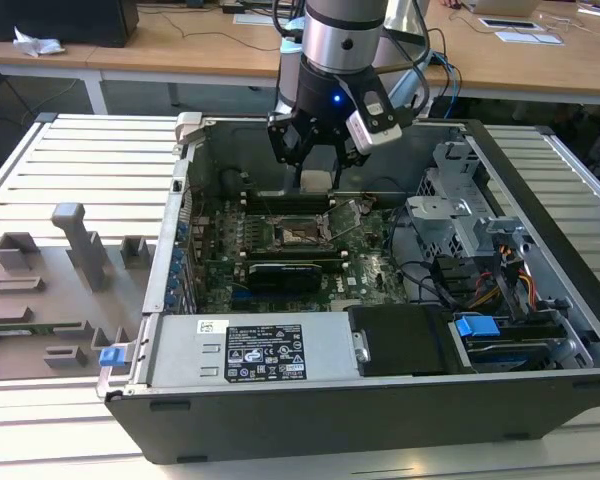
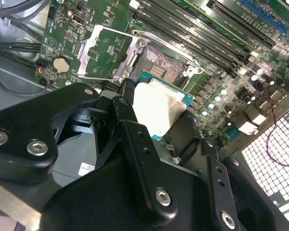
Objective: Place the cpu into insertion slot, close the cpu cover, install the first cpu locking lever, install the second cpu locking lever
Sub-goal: 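Place the cpu into insertion slot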
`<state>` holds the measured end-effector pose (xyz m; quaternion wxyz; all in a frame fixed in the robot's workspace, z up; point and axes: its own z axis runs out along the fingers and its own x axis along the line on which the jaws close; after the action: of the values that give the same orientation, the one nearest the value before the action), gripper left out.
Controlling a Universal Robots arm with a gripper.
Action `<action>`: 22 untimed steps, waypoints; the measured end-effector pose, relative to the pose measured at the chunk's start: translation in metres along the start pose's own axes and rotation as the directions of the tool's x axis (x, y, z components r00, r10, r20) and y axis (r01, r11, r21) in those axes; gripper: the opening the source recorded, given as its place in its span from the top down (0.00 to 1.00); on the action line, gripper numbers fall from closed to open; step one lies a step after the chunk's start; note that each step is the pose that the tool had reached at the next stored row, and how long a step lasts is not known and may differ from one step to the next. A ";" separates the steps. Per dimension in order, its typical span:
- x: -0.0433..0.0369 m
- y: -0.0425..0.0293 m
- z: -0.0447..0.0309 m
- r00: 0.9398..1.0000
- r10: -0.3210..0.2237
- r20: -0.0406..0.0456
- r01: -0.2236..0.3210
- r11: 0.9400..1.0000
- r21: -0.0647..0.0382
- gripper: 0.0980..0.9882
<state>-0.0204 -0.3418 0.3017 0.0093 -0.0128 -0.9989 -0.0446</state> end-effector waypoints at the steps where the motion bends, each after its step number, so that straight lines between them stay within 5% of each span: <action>1: 0.0000 0.0000 0.0006 1.000 0.000 0.000 0.000 1.000 0.000 0.50; 11: -0.0002 0.0007 0.0104 1.000 0.000 0.000 0.000 1.000 0.000 0.50; 16: -0.0001 0.0089 0.0187 1.000 0.000 0.000 0.000 1.000 0.020 0.50; 22: -0.0003 0.0089 0.0294 1.000 0.000 0.001 0.000 1.000 0.021 0.50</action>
<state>-0.0204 -0.3303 0.2732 0.0092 -0.0128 -0.9993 -0.0341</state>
